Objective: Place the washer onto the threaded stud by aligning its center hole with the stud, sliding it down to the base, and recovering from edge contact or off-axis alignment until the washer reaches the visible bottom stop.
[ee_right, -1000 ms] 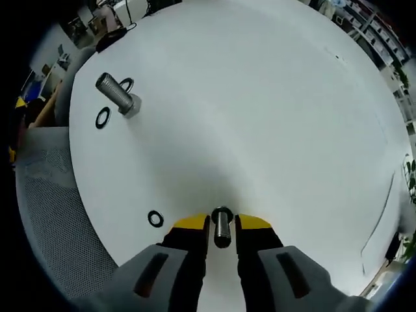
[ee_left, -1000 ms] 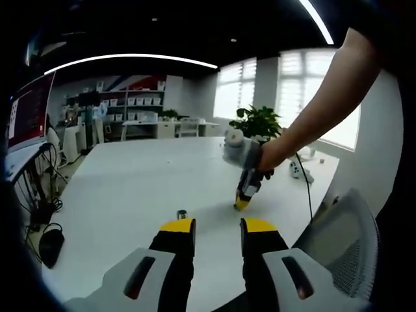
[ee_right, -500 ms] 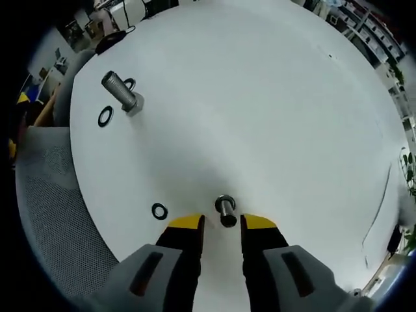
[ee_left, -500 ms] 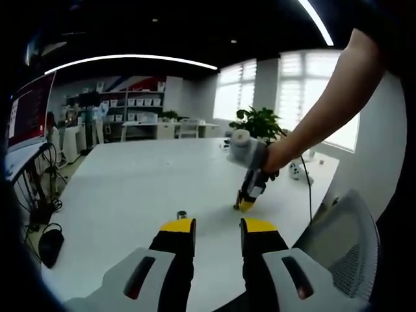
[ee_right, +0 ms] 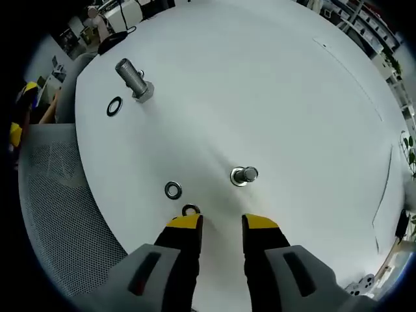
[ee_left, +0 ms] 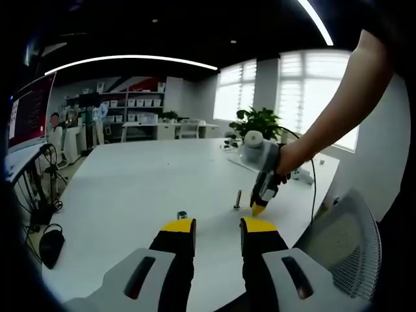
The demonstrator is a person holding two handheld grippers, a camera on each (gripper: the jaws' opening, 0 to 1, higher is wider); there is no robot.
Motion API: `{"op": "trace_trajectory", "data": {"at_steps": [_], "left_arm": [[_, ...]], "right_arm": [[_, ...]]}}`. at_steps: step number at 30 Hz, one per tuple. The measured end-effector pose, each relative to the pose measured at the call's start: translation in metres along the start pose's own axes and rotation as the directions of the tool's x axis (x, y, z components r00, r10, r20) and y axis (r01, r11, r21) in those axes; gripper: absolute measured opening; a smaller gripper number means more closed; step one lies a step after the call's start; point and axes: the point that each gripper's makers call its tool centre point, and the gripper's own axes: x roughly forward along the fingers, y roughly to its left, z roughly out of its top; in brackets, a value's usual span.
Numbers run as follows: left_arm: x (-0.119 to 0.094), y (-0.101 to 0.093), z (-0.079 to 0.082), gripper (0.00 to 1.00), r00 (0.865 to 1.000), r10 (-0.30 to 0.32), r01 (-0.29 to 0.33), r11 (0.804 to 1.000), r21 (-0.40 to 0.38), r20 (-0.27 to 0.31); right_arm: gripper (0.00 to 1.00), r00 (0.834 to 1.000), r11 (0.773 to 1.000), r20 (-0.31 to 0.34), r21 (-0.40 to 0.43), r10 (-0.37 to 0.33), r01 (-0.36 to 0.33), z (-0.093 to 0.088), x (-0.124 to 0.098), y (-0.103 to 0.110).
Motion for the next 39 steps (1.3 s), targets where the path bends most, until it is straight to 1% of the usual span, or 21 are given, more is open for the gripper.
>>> {"op": "trace_trajectory", "data": {"at_steps": [6, 11, 17, 22, 29, 34, 36, 39], "left_arm": [[0.000, -0.002, 0.000, 0.26, 1.000, -0.006, 0.006, 1.000, 0.006, 0.001], [-0.001, -0.001, 0.001, 0.26, 1.000, -0.005, 0.005, 1.000, 0.002, 0.004], [-0.001, -0.003, 0.001, 0.26, 1.000, -0.012, 0.012, 1.000, 0.006, 0.006], [-0.001, -0.001, 0.002, 0.26, 1.000, -0.007, 0.007, 1.000, 0.003, 0.010], [-0.001, -0.002, 0.001, 0.26, 1.000, -0.011, 0.011, 1.000, 0.008, 0.008], [-0.001, -0.003, 0.001, 0.26, 1.000, -0.013, 0.013, 1.000, 0.008, 0.010], [-0.001, -0.003, 0.001, 0.26, 1.000, -0.013, 0.013, 1.000, 0.009, 0.011], [-0.001, -0.003, 0.002, 0.26, 1.000, -0.013, 0.013, 1.000, 0.009, 0.012]], "right_arm": [[0.27, 1.000, 1.000, -0.008, -0.019, 0.014, -0.015, -0.007, 0.001, 0.012], [0.28, 1.000, 0.999, -0.002, -0.023, 0.024, -0.024, -0.007, 0.002, 0.018], [0.29, 0.999, 0.999, -0.004, -0.033, 0.036, -0.037, -0.006, 0.001, 0.022], [0.29, 0.999, 0.998, -0.009, -0.039, 0.044, -0.044, -0.006, 0.003, 0.030], [0.27, 0.999, 0.998, -0.021, -0.044, 0.041, -0.042, -0.011, 0.006, 0.037], [0.25, 1.000, 0.997, -0.016, -0.078, 0.015, -0.016, -0.010, 0.007, 0.038], [0.25, 1.000, 0.997, -0.015, -0.077, 0.014, -0.015, -0.010, 0.007, 0.037], [0.22, 1.000, 0.996, -0.025, -0.092, 0.006, -0.009, -0.012, 0.007, 0.038]]}}
